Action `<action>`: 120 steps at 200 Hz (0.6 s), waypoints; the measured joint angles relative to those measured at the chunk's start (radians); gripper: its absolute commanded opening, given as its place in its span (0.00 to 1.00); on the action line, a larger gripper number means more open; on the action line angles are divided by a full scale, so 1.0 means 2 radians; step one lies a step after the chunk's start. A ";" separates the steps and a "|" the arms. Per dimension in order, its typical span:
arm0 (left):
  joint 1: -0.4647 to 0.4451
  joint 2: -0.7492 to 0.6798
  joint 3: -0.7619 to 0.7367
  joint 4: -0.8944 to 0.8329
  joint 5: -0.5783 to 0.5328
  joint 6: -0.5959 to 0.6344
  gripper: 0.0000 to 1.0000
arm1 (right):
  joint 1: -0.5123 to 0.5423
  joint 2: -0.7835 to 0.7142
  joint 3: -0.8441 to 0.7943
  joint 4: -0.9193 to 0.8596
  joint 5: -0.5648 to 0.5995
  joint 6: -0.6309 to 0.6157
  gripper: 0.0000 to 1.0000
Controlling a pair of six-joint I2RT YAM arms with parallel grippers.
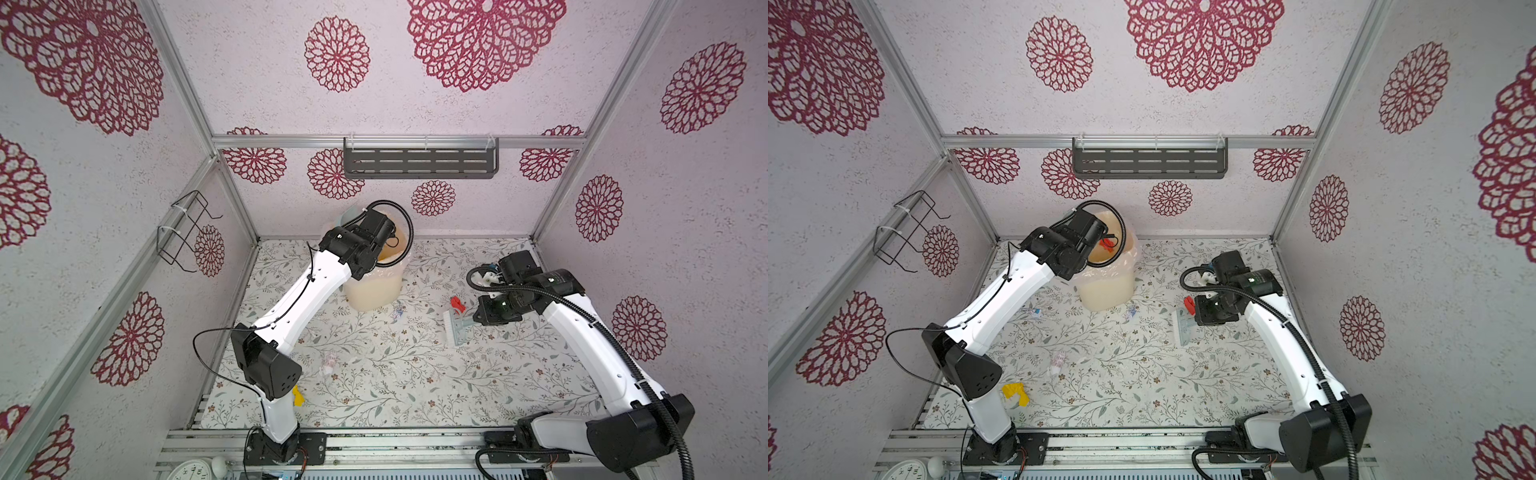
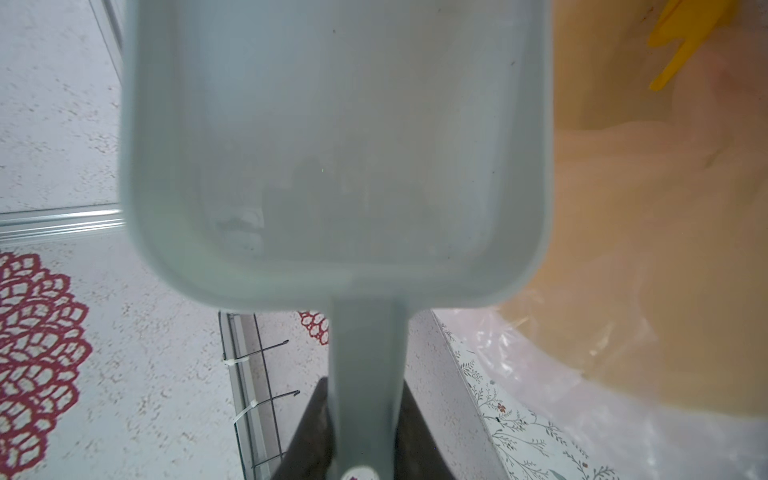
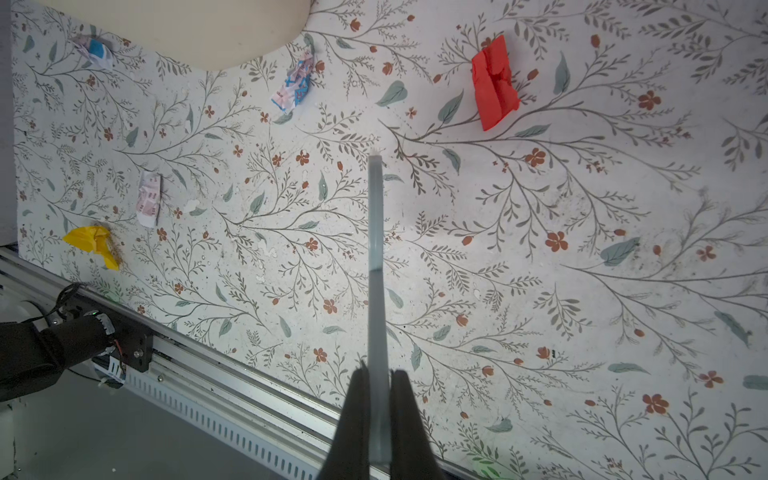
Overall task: Sweep away the paper scraps from the table
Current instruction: 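Tilt the teal dustpan over the trash bin with the left gripper, then lower the dustpan beside the second red scrap with the left while the right approaches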
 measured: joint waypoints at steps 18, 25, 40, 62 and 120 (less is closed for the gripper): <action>0.000 -0.005 -0.001 0.002 -0.004 0.001 0.00 | 0.000 0.000 0.000 0.000 -0.002 0.000 0.00; 0.000 -0.006 0.001 0.000 -0.003 -0.001 0.00 | 0.000 0.000 0.000 0.000 -0.002 0.000 0.00; 0.000 -0.006 0.009 -0.006 0.003 -0.009 0.00 | 0.000 0.000 0.000 0.000 -0.002 0.000 0.00; -0.001 -0.006 0.035 -0.018 0.024 -0.030 0.00 | 0.000 0.000 0.000 0.000 0.000 -0.001 0.00; -0.029 -0.034 0.089 -0.046 0.115 -0.108 0.00 | -0.008 0.030 0.060 -0.007 0.059 -0.022 0.00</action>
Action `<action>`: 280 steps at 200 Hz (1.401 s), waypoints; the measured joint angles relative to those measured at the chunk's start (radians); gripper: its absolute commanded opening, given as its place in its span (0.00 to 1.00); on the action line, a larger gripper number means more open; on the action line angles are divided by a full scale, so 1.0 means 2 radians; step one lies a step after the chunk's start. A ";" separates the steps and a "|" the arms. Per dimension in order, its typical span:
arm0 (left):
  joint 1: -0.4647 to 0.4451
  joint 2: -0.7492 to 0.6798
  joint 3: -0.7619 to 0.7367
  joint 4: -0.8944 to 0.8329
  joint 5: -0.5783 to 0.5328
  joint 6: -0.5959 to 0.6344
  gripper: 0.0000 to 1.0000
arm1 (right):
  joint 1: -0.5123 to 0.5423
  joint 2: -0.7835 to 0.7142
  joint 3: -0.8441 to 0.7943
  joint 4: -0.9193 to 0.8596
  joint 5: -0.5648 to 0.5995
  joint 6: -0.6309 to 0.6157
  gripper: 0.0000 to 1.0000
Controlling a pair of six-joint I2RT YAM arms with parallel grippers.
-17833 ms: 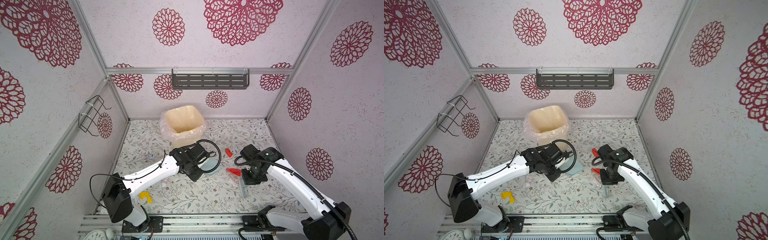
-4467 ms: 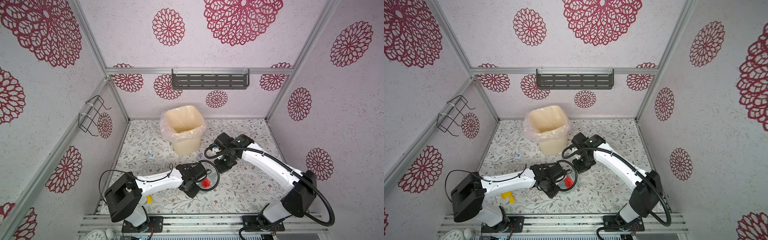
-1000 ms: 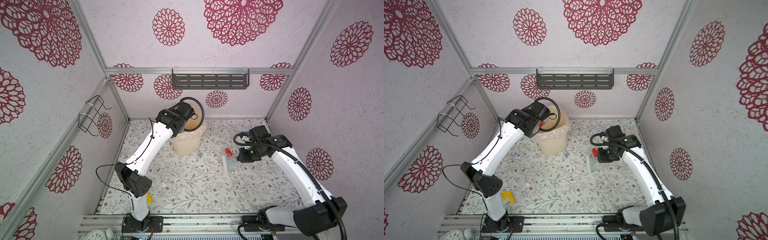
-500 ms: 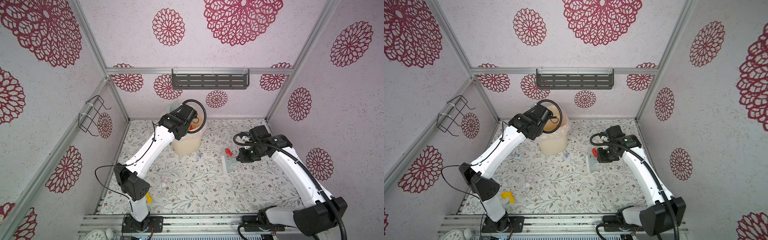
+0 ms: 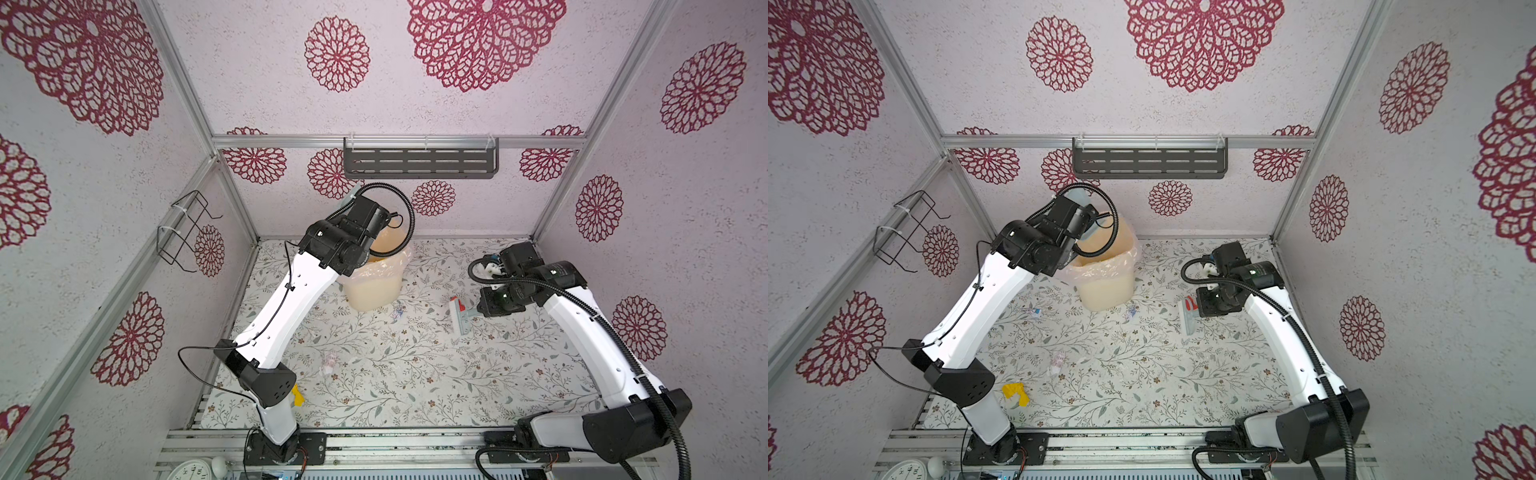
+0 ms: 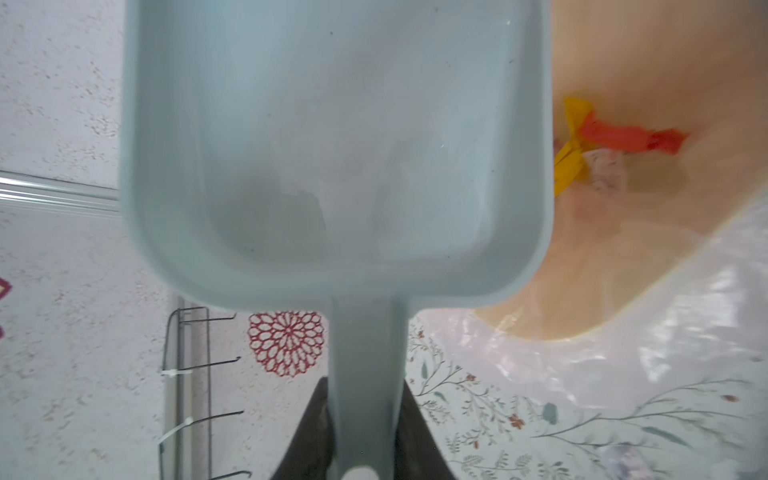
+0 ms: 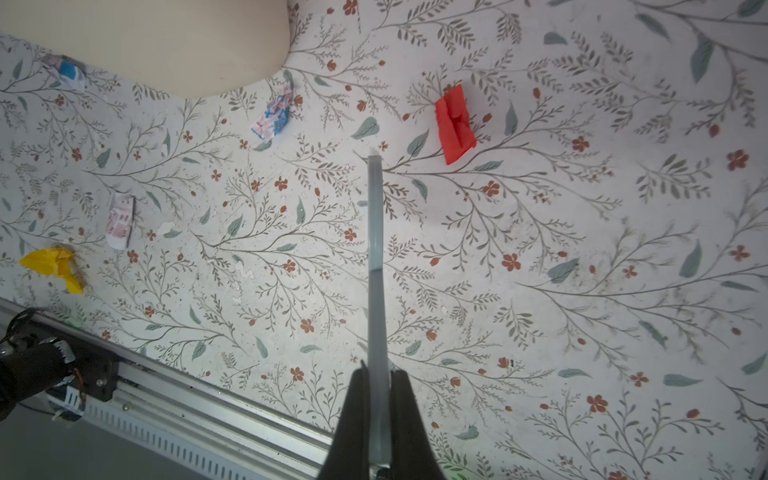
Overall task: Sweep away the paper scraps from the table
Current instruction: 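Lower the dustpan beside the second red scrap with the left while the right approaches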
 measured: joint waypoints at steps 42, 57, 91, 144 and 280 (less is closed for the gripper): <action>-0.046 -0.058 -0.041 -0.008 0.078 -0.074 0.00 | -0.016 0.037 0.037 0.019 0.065 -0.029 0.00; -0.061 -0.080 -0.077 -0.006 0.106 -0.100 0.00 | -0.017 0.049 0.044 0.036 0.090 -0.042 0.00; -0.095 -0.113 -0.169 0.011 0.167 -0.156 0.00 | -0.017 0.073 0.048 0.084 0.140 -0.070 0.00; -0.137 -0.140 -0.332 0.081 0.244 -0.236 0.00 | -0.018 0.134 0.048 0.144 0.185 -0.109 0.00; -0.155 -0.194 -0.578 0.205 0.316 -0.343 0.00 | 0.046 0.201 0.019 0.160 0.209 -0.150 0.00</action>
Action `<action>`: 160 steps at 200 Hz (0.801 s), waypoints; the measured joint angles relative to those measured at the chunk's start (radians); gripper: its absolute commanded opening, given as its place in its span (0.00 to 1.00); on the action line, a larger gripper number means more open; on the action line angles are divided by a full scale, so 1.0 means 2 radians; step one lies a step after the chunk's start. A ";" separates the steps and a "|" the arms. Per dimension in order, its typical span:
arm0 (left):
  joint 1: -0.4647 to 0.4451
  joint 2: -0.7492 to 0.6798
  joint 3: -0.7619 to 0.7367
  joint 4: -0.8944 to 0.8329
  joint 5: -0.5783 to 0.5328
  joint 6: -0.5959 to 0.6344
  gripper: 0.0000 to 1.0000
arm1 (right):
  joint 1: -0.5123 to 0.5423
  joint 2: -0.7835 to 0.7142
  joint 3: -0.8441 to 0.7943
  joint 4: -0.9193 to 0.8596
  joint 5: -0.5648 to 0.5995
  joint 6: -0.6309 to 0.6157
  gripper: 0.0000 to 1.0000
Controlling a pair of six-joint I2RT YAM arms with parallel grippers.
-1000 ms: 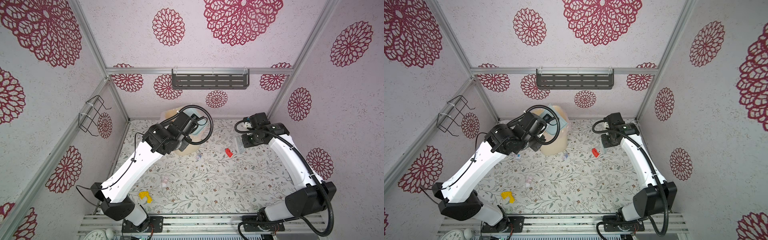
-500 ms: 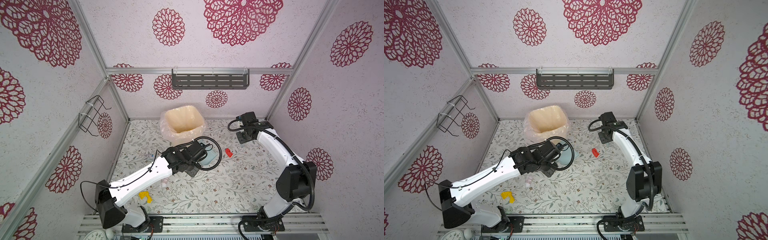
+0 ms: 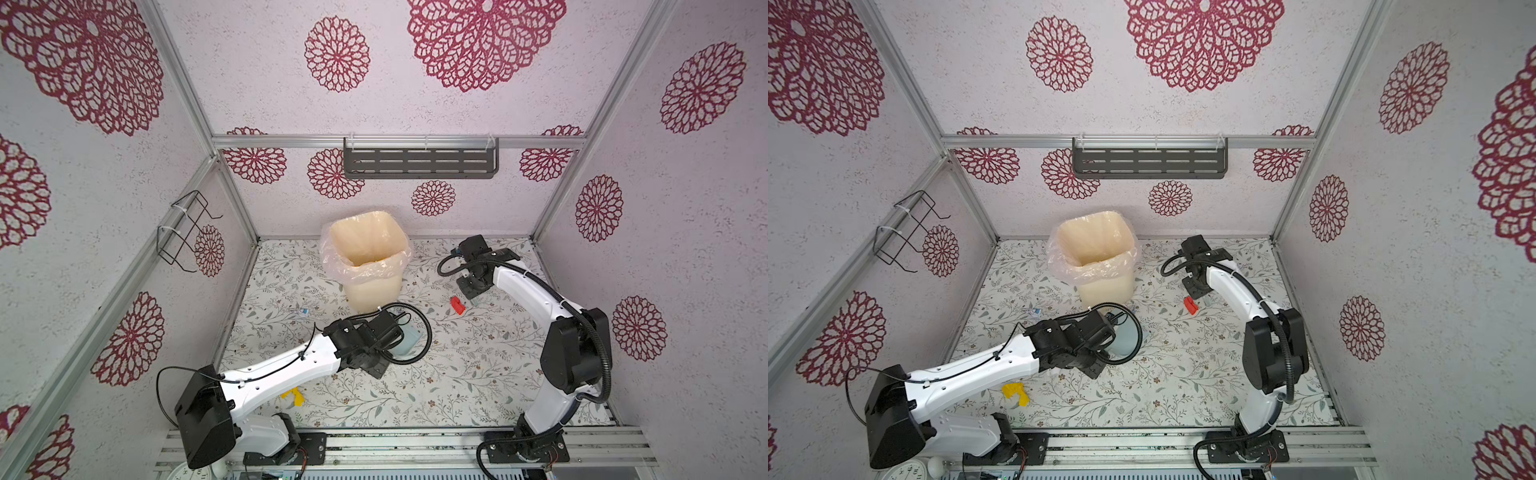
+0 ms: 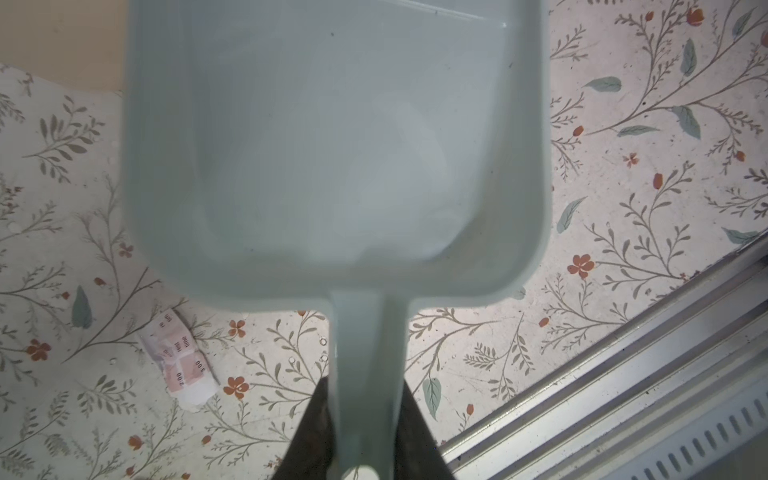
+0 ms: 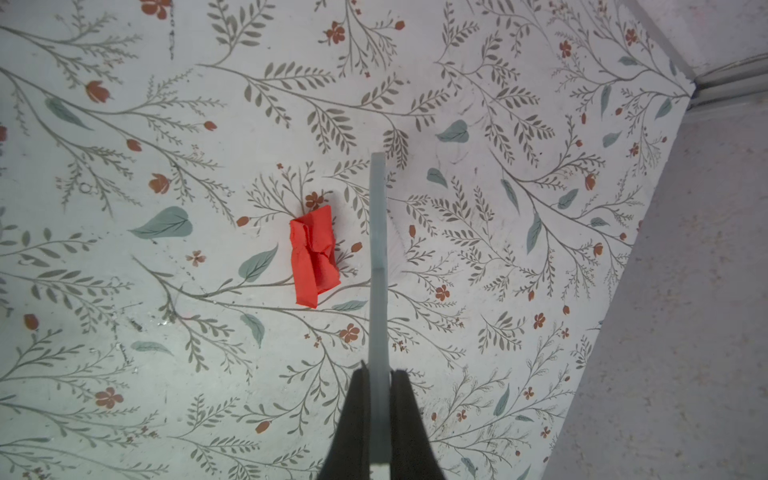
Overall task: Sweep away the paper scraps from the table
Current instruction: 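Lower the dustpan beside the second red scrap with the left while the right approaches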
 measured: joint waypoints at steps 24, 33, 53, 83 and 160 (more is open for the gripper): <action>-0.004 0.000 -0.015 0.007 0.000 -0.008 0.00 | 0.022 -0.001 -0.010 -0.006 0.006 -0.003 0.00; -0.005 0.000 -0.019 0.010 0.000 -0.011 0.00 | 0.031 -0.001 -0.015 -0.009 0.008 -0.003 0.00; -0.007 0.000 -0.028 0.013 0.002 -0.016 0.00 | 0.053 -0.007 -0.026 -0.021 0.015 -0.003 0.00; -0.011 -0.002 -0.038 0.013 0.003 -0.025 0.00 | 0.088 -0.025 -0.036 -0.046 0.016 -0.003 0.00; -0.024 -0.012 -0.046 0.012 0.008 -0.044 0.00 | 0.176 -0.047 -0.035 -0.124 -0.016 0.024 0.00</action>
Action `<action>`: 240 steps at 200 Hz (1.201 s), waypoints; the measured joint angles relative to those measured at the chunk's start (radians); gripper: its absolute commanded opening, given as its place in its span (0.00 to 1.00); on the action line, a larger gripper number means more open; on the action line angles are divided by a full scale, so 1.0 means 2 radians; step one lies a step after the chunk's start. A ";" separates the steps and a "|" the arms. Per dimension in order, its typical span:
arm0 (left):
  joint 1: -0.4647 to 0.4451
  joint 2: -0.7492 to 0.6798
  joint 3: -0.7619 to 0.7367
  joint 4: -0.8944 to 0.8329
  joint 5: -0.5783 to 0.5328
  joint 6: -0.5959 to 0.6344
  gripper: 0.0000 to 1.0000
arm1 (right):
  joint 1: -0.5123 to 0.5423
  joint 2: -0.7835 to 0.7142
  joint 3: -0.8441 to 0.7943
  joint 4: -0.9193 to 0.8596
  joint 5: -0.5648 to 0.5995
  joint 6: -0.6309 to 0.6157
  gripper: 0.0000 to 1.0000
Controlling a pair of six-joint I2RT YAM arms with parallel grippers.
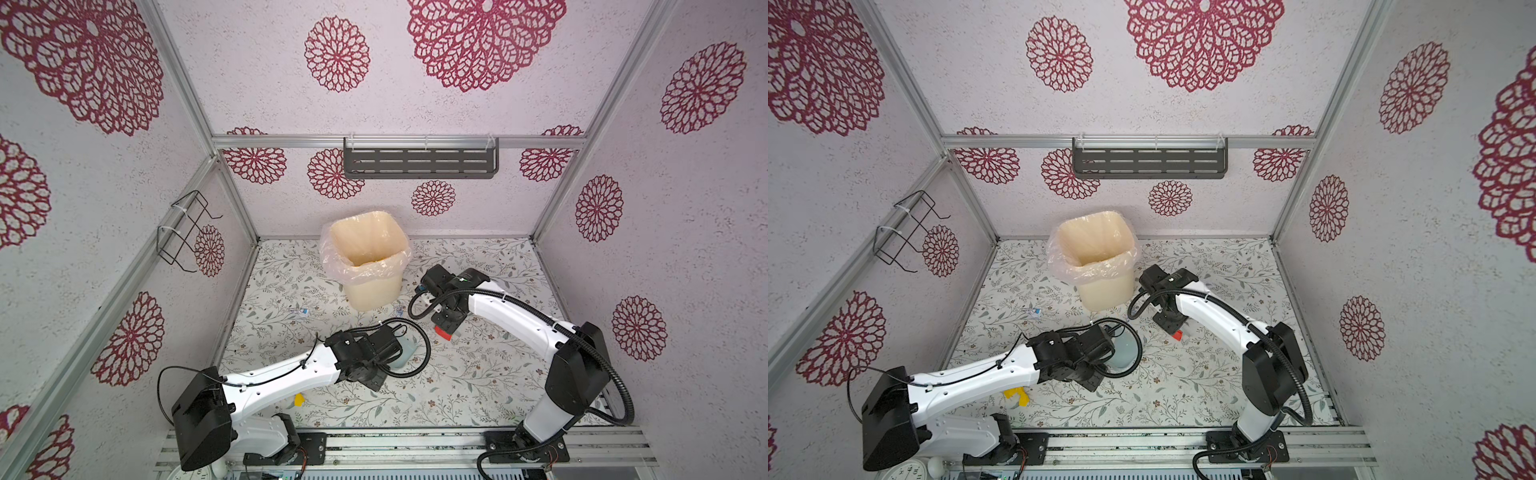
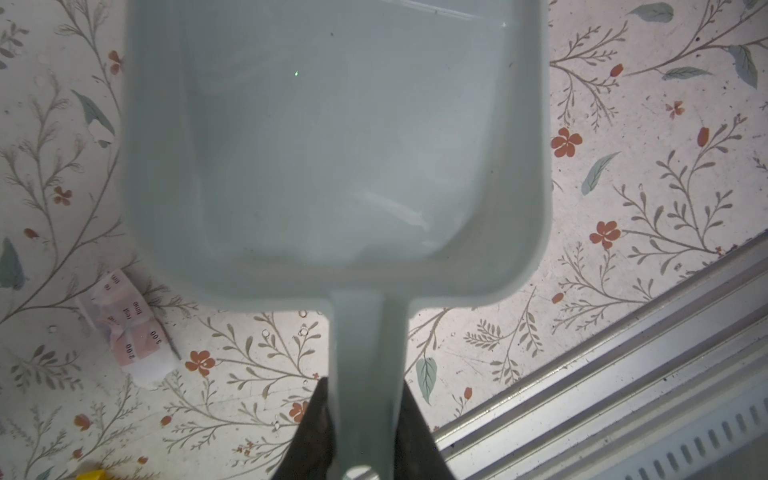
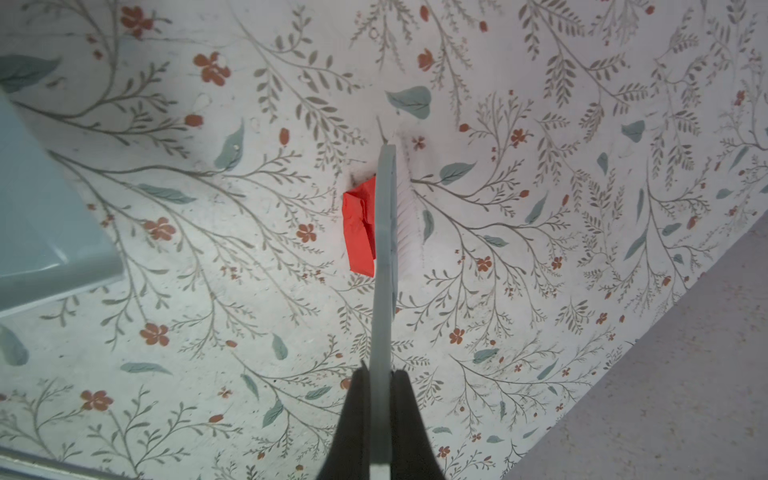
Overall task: Sweep away the paper scraps from the table
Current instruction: 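Lower the dustpan beside the second red scrap with the left while the right approaches, then push the second red scrap into the dustpan with the right gripper fingers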
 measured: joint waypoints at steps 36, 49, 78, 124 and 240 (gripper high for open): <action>-0.009 0.006 0.000 0.000 0.004 0.000 0.00 | 0.029 -0.004 0.018 -0.027 -0.035 0.032 0.00; -0.013 0.010 0.000 -0.001 0.006 0.000 0.00 | 0.033 -0.008 0.025 -0.035 -0.044 0.043 0.00; -0.019 0.024 0.002 -0.003 0.015 0.007 0.00 | 0.027 -0.016 0.041 -0.055 -0.050 0.067 0.00; -0.022 0.049 0.025 -0.010 0.025 0.039 0.00 | -0.011 -0.022 0.041 -0.066 -0.056 0.102 0.00; -0.018 0.109 0.056 -0.019 0.045 0.102 0.00 | -0.058 -0.023 0.054 -0.074 -0.077 0.113 0.00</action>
